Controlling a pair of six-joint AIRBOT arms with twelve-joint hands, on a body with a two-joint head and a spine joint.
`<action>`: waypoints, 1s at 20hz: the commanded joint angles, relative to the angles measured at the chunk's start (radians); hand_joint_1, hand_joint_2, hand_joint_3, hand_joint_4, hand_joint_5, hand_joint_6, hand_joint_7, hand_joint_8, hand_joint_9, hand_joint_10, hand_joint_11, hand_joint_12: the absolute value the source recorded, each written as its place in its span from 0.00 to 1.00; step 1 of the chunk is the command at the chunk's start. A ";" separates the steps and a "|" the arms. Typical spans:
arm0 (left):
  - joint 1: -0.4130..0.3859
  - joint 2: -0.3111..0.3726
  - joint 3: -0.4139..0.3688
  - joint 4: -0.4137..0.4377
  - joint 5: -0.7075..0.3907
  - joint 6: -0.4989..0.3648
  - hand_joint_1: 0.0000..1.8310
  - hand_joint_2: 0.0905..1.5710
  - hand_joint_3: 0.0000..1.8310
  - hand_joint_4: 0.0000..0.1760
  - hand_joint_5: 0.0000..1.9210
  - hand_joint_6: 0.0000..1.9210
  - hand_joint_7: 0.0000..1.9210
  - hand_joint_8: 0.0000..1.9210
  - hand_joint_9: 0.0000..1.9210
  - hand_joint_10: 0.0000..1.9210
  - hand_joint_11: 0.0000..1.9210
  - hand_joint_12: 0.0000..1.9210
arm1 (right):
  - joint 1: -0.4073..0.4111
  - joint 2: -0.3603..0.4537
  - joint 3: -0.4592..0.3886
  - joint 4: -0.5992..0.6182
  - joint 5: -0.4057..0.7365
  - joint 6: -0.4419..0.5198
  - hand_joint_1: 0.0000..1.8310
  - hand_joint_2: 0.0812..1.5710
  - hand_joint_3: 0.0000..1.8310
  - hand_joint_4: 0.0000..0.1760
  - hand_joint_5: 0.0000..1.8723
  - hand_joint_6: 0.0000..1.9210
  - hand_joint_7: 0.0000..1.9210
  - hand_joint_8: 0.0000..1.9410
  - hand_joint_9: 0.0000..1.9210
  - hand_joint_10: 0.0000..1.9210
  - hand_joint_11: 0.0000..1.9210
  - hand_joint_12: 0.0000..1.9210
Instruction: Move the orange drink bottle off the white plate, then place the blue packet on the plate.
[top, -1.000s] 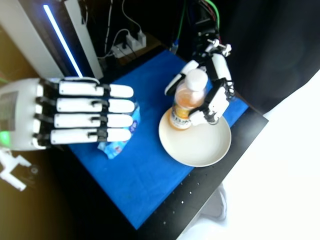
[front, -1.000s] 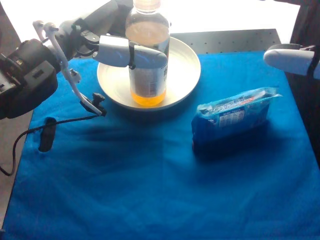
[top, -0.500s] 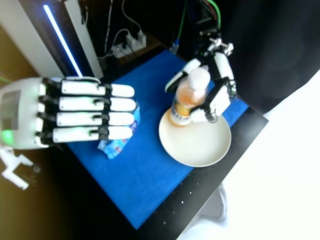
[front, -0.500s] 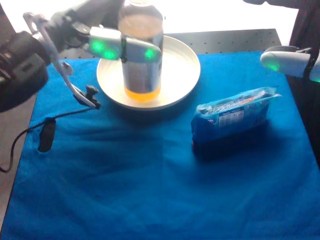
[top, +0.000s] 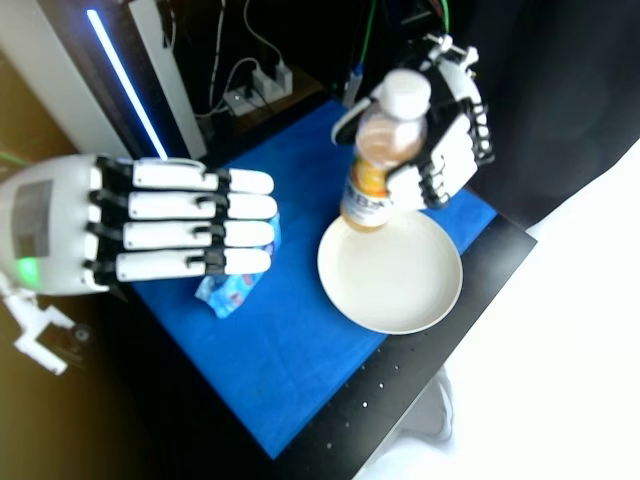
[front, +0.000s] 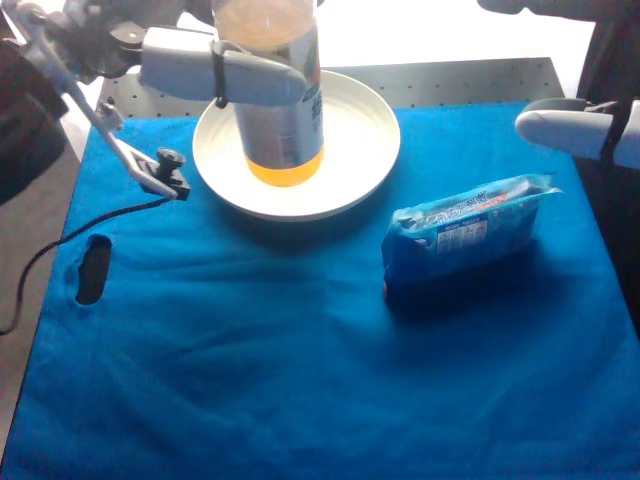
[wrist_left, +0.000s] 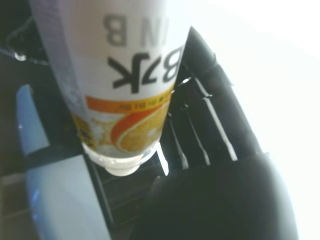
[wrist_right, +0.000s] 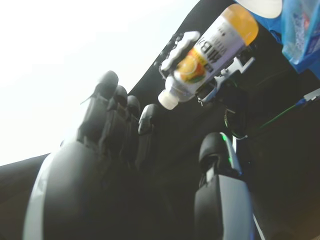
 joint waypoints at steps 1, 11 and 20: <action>-0.023 0.020 -0.013 -0.044 -0.152 -0.022 0.76 0.66 0.00 0.00 0.46 0.49 0.56 0.38 0.59 0.49 0.61 0.41 | 0.016 -0.003 0.002 0.027 0.121 0.005 0.42 0.67 0.00 0.08 0.27 0.00 0.18 0.00 0.17 0.00 0.10 0.24; 0.009 0.128 -0.150 0.028 -0.238 -0.026 0.75 0.70 0.00 0.00 0.47 0.47 0.46 0.56 0.50 0.67 0.47 0.63 | 0.016 -0.016 0.007 0.028 0.120 0.005 0.43 0.65 0.00 0.18 0.29 0.00 0.18 0.00 0.17 0.00 0.04 0.36; 0.104 0.151 -0.219 0.024 -0.287 -0.005 0.74 0.67 0.00 0.00 0.48 0.48 0.54 0.45 0.60 0.46 0.51 0.48 | 0.016 -0.026 0.009 0.031 0.120 0.005 0.42 0.65 0.00 0.23 0.28 0.00 0.21 0.00 0.20 0.00 0.06 0.36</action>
